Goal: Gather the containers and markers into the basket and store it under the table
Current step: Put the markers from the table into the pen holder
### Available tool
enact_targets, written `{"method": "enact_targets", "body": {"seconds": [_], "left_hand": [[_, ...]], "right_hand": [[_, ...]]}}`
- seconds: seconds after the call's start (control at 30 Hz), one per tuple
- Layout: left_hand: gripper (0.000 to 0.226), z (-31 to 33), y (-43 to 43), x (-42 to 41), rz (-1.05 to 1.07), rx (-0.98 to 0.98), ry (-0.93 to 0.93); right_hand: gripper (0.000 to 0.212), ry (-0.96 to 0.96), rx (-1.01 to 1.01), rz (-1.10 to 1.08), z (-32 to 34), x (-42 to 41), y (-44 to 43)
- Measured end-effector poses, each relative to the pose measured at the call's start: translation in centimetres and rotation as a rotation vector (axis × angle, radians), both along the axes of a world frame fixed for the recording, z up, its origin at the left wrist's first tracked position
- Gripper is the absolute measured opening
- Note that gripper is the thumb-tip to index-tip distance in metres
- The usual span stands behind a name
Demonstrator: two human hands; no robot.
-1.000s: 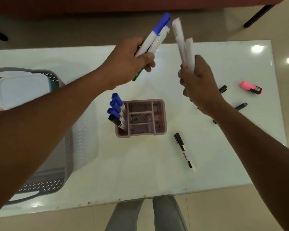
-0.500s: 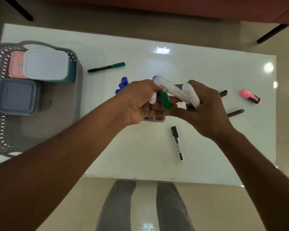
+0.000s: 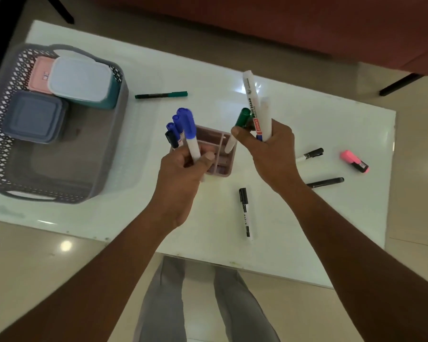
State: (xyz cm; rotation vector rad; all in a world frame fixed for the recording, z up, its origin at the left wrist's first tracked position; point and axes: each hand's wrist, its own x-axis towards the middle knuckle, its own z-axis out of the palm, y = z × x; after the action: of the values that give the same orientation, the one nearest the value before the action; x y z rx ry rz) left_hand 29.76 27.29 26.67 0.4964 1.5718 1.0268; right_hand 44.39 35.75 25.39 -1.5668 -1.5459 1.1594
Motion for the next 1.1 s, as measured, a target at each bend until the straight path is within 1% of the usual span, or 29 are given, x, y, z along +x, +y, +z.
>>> {"method": "enact_targets", "body": {"seconds": [0.13, 0.23, 0.3, 0.37, 0.47, 0.53, 0.6, 0.67, 0.73, 0.8, 0.9, 1.03, 1.1], "left_hand": [[0.017, -1.3, -0.3, 0.2, 0.036, 0.092, 0.053], [0.015, -2.0, 0.2, 0.7, 0.002, 0.147, 0.124], [0.014, -2.6, 0.4, 0.8, -0.009, 0.143, 0.166], [0.012, -3.0, 0.6, 0.8, -0.014, 0.129, 0.198], [0.009, -3.5, 1.2, 1.4, -0.012, 0.12, 0.227], [0.009, -3.6, 1.7, 2.1, -0.02, 0.111, 0.239], [0.014, -3.9, 2.2, 2.8, -0.007, 0.105, 0.222], [0.023, -4.3, 2.6, 3.1, 0.036, 0.095, 0.213], [0.025, -4.8, 2.8, 3.2, 0.061, 0.084, 0.245], [0.025, -5.3, 2.8, 3.3, 0.043, 0.085, 0.288], [0.029, -5.6, 2.6, 3.5, -0.057, 0.126, 0.376], [0.036, -5.6, 1.7, 3.6, -0.186, 0.157, 0.459], [0.037, -5.5, 1.2, 3.6, -0.225, 0.181, 0.502]], "right_hand": [[0.026, -0.046, -0.032, 0.034, -2.4, -0.3, -0.3], [0.026, -0.038, -0.06, -0.013, -3.8, -0.1, -0.1], [0.034, -0.021, -0.074, -0.059, -4.1, 0.1, -0.3], [0.033, 0.025, -0.116, -0.119, -4.2, 0.5, -0.8], [0.036, 0.146, -0.244, -0.224, -3.7, 1.2, -1.6], [0.032, 0.207, -0.314, -0.291, -3.3, 1.8, -2.3], [0.025, 0.26, -0.358, -0.353, -3.1, 2.4, -3.1], [0.024, 0.268, -0.39, -0.39, -3.2, 2.9, -3.7], [0.025, 0.269, -0.415, -0.396, -3.4, 3.3, -4.2], [0.025, 0.275, -0.43, -0.386, -3.8, 3.5, -4.7], [0.023, 0.262, -0.427, -0.367, -4.0, 3.6, -4.9], [0.031, 0.29, -0.418, -0.33, -3.6, 3.5, -3.8], [0.026, 0.288, -0.416, -0.263, -3.4, 3.2, -3.2]]}}
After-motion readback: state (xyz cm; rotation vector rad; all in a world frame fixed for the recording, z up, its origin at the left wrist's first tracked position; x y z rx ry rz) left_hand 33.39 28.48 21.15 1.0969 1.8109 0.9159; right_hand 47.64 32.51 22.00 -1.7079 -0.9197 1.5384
